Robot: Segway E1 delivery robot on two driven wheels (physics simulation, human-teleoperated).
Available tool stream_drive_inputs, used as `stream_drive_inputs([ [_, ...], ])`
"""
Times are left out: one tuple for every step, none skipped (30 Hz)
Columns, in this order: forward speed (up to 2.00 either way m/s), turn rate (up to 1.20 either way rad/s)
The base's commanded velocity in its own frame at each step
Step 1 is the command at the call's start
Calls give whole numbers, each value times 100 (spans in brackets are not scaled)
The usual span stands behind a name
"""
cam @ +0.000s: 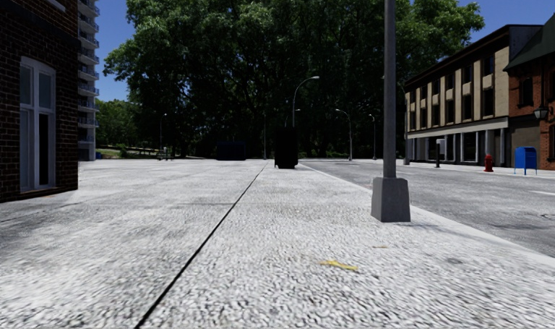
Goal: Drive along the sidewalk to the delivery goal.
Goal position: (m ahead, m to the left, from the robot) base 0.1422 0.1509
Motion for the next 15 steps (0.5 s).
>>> stream_drive_inputs([
  [96,0],
  [96,0],
  [96,0],
  [96,0],
  [96,0],
  [96,0],
  [96,0],
  [96,0],
  [95,0],
  [91,0],
  [91,0],
  [85,0],
  [69,0],
  [56,0],
  [46,0],
])
